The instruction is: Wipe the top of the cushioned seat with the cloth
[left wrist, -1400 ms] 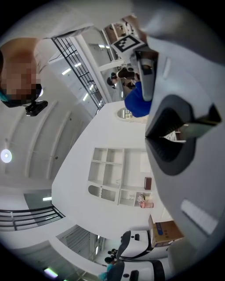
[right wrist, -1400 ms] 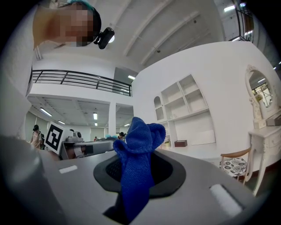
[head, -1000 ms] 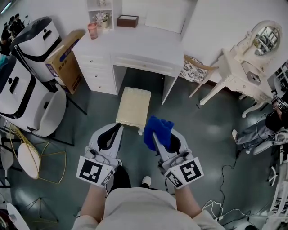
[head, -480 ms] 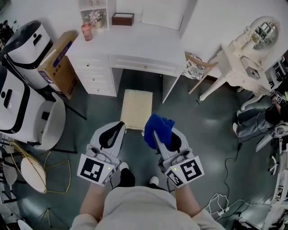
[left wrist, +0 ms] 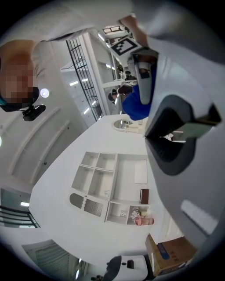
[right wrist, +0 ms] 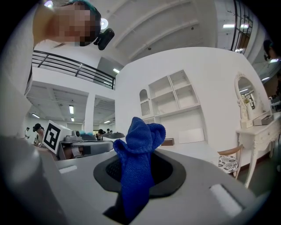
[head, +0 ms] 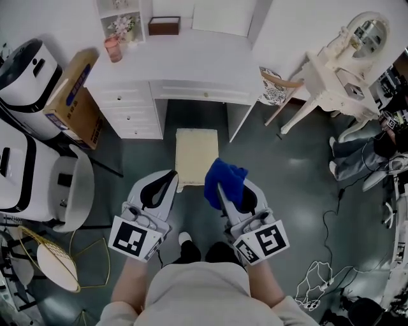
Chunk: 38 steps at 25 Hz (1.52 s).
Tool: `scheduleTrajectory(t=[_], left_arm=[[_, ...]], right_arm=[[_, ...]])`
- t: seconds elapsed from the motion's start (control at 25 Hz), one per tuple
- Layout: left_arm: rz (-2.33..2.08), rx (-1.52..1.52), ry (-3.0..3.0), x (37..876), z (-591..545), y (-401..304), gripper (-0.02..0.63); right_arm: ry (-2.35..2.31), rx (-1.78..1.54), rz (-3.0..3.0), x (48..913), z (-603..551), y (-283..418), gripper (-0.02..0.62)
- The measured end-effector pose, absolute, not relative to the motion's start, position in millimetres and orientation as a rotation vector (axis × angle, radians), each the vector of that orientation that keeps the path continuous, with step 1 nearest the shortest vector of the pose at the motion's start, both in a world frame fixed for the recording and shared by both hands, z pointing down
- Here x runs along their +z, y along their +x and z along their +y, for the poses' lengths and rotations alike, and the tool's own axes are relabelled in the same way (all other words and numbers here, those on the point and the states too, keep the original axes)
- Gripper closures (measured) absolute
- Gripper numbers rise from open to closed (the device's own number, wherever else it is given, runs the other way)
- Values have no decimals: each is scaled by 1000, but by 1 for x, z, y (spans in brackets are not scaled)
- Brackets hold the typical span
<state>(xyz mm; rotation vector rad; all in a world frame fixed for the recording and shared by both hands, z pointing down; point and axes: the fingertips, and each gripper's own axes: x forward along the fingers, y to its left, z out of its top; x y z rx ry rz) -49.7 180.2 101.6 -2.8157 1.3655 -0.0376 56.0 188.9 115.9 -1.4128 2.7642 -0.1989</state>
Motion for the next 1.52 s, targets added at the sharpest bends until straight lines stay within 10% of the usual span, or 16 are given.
scheduleTrajectory(t=[1.52], left_arm=[[1597,-166,-2835,159,-82,-73,606]], right_arm=[[-1249,-457,2912,196,-104,22,503]])
